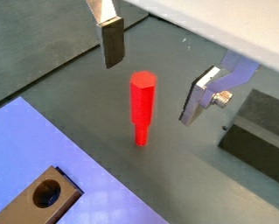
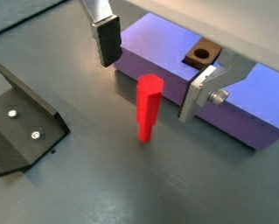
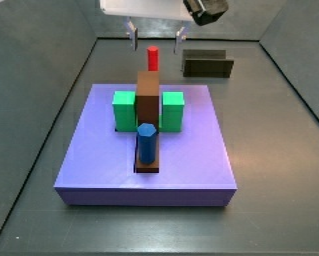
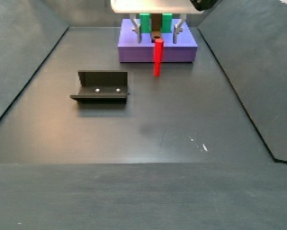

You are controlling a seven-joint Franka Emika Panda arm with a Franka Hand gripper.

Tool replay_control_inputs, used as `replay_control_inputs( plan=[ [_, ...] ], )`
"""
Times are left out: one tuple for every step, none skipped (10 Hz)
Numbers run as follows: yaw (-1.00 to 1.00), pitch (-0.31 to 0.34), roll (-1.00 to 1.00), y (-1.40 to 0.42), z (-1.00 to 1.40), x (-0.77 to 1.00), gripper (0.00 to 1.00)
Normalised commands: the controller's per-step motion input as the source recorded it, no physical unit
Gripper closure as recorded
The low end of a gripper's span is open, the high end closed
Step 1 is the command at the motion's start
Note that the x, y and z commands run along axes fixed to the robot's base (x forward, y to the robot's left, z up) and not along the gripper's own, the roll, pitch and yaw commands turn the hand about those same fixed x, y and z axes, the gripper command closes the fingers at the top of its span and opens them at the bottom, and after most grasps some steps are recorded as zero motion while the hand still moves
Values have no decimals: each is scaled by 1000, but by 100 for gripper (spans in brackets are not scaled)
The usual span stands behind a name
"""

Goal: Pick up the red object. Move up. Move to above the board. Insert the red object.
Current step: Pick up the red object.

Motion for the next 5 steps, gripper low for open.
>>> replay_control_inputs(
  plan=[
    [-23,-43,0,0,-303,-40,0],
    [0,-44,0,14,-317,-20,0],
    [0,-51,0,0,-331,-6,0],
    [0,-29,37,3,-263,0,0],
    [0,0,70,23,-171,0,0]
  ],
)
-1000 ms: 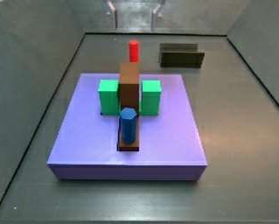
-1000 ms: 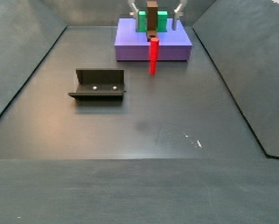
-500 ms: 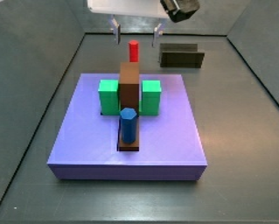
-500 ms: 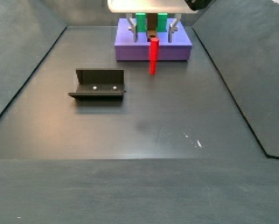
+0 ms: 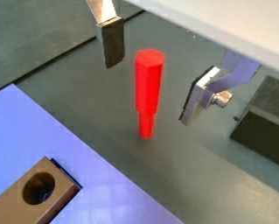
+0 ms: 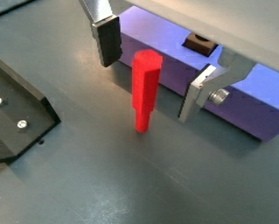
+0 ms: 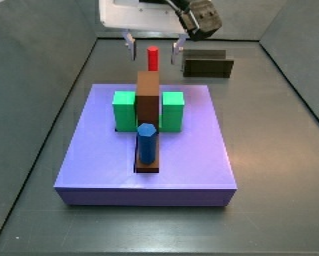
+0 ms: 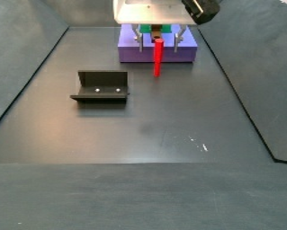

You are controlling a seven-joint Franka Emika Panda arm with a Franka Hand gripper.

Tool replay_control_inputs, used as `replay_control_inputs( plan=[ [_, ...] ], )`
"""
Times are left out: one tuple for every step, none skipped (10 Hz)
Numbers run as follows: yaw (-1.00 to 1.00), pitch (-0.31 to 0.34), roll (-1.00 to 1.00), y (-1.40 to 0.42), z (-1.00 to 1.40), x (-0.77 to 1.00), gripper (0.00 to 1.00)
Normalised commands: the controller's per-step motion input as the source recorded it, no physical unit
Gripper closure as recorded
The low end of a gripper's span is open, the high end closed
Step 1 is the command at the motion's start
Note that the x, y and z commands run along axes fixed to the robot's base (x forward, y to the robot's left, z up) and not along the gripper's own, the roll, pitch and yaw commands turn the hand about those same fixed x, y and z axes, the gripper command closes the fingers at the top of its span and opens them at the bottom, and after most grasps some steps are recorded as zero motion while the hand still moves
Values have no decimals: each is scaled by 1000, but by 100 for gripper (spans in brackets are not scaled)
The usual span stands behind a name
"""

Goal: Pick up the red object. Move up. Move to above the board. Insert the red object.
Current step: Pick up the red object.

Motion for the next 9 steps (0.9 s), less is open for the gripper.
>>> replay_control_inputs(
  plan=[
    [0,0,0,0,0,0,0],
    [0,0,0,0,0,0,100],
    [0,0,0,0,0,0,100],
    [0,0,0,0,0,0,100],
    [0,0,0,0,0,0,100],
    [0,0,0,0,0,0,100],
    [0,0,0,0,0,0,100],
    [0,0,0,0,0,0,100],
    [0,0,0,0,0,0,100]
  ],
)
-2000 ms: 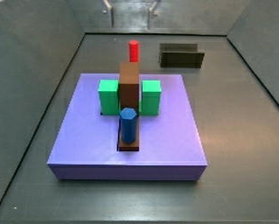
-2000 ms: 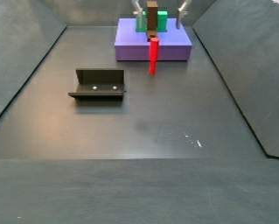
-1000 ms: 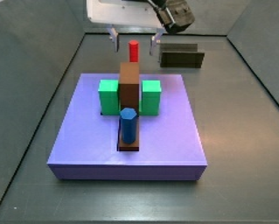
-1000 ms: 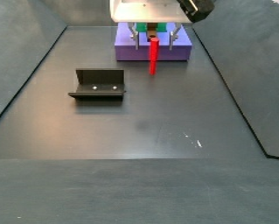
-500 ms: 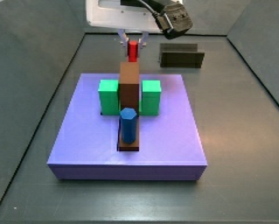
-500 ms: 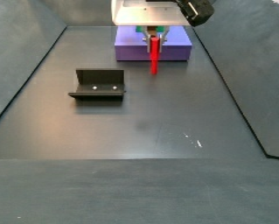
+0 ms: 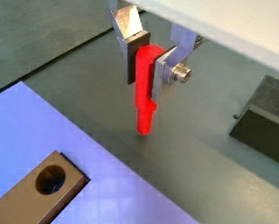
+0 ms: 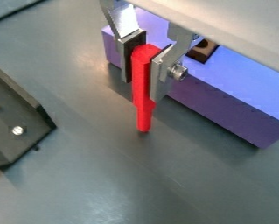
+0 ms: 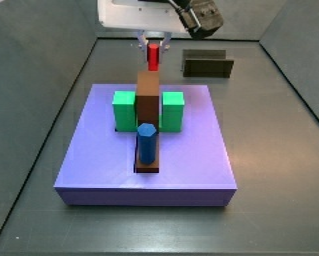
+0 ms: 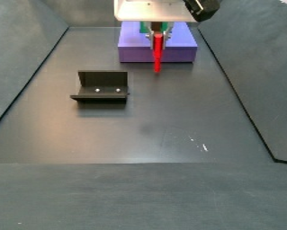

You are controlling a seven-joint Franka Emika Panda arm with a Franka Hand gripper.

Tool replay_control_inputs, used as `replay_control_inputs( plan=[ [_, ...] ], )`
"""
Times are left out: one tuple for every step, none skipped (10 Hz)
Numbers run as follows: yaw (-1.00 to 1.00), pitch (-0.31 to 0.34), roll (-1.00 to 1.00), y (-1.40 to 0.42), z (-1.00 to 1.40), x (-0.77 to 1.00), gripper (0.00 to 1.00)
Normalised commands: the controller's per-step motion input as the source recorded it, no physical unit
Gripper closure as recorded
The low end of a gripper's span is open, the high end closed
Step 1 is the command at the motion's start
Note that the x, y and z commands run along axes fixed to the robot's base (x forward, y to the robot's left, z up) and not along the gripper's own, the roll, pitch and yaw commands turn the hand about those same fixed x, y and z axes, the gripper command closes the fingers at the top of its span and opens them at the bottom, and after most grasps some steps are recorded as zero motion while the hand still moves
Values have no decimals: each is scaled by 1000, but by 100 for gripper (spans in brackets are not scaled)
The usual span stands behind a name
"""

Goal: Pick up the red object. Move up. Move to above the board. Insert the red object.
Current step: Pick up the red object.

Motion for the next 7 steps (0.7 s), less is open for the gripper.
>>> replay_control_inputs(
  plan=[
    [0,0,0,0,0,0,100],
    [0,0,0,0,0,0,100],
    [0,0,0,0,0,0,100],
    [0,0,0,0,0,0,100],
    [0,0,0,0,0,0,100],
    [0,0,0,0,0,0,100],
    [0,0,0,0,0,0,100]
  ],
)
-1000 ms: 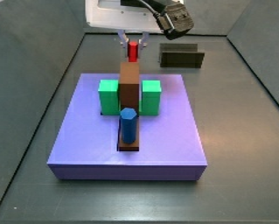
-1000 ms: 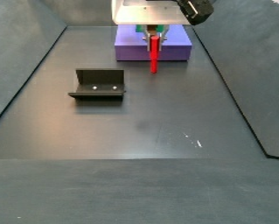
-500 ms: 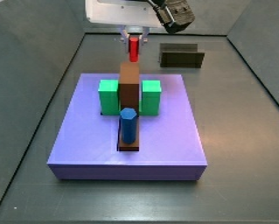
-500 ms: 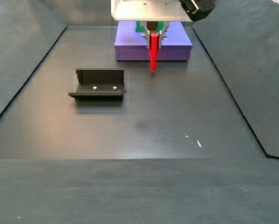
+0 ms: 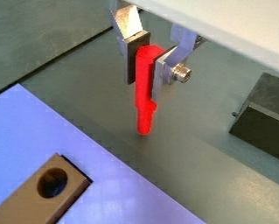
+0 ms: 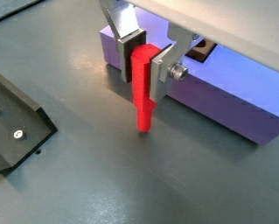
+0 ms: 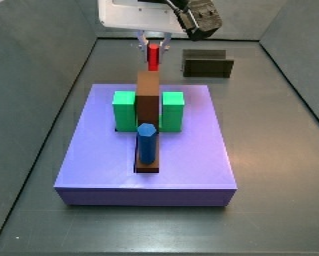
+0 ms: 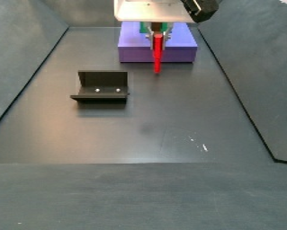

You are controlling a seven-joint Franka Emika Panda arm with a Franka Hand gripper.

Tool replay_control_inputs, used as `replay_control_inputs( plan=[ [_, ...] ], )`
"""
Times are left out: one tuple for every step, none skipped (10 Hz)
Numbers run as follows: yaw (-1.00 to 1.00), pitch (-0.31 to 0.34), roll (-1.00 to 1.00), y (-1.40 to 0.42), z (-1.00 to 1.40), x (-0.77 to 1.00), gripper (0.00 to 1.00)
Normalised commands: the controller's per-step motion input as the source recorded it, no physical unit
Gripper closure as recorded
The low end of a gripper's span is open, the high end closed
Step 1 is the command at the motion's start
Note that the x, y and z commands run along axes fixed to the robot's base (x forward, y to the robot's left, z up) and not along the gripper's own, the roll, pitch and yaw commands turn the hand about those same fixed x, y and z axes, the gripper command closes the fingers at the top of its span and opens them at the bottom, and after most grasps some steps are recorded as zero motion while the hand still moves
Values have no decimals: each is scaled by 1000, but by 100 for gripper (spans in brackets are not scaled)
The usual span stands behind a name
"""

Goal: Pick up the red object. Move up. Move to above the board. Insert the red object.
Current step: Pick up the red object, then move up, then move to above the board.

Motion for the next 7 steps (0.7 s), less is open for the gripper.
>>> replay_control_inputs(
  plan=[
    [0,0,0,0,0,0,100],
    [0,0,0,0,833,0,100],
    [38,26,-9,-7,790,-35,100],
    [48,45,-30,-15,524,-55,100],
    [29,20,-48,-3,235,-13,100],
    [0,0,0,0,1400,0,100],
    [-3,12,3,1,1400,-9,100]
  ],
)
